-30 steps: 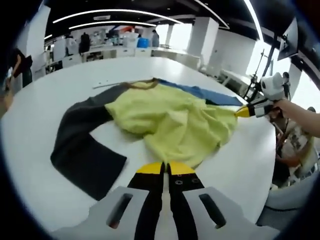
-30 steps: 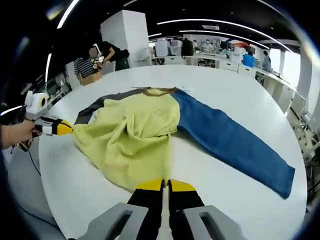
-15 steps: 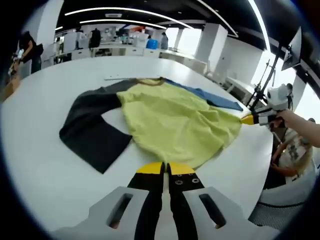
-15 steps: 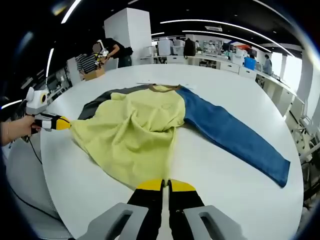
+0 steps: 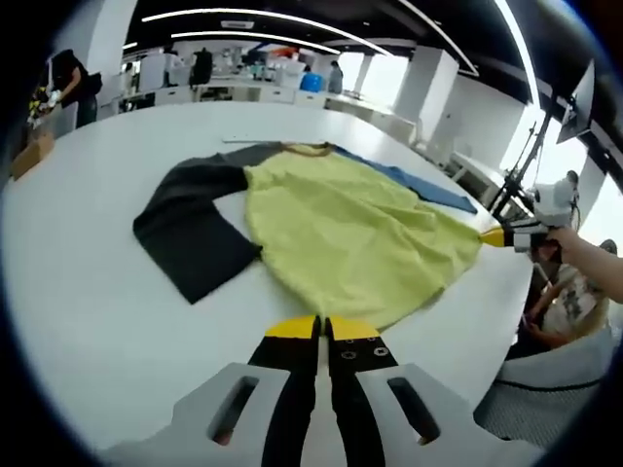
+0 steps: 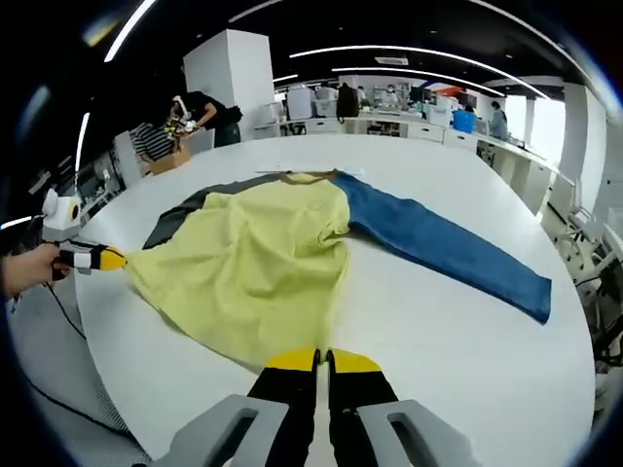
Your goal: Fold the garment on the visible template until the final outline fits inside the template.
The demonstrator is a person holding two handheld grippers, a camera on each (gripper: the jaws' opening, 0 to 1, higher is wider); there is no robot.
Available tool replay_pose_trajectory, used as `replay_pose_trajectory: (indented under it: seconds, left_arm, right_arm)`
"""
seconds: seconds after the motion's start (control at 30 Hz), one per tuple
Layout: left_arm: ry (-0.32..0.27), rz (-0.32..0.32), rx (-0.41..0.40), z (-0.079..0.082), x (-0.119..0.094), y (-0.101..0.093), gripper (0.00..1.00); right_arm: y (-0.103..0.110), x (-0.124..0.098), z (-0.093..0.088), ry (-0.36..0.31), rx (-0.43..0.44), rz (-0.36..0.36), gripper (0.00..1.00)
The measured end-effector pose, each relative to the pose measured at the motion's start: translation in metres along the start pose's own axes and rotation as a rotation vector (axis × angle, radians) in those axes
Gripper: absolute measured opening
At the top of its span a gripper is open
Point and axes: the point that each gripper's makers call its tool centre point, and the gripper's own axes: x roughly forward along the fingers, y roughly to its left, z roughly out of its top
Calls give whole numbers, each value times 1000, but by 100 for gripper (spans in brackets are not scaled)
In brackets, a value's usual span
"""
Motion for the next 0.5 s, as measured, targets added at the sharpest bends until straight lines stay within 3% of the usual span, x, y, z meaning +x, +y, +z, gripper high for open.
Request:
replay_pose_trajectory:
  seconds: [0.5]
  left_arm:
    - [30, 5, -16, -16, -22, 3, 0]
  right_arm:
    - [9, -15, -24, 14, 46, -21, 0]
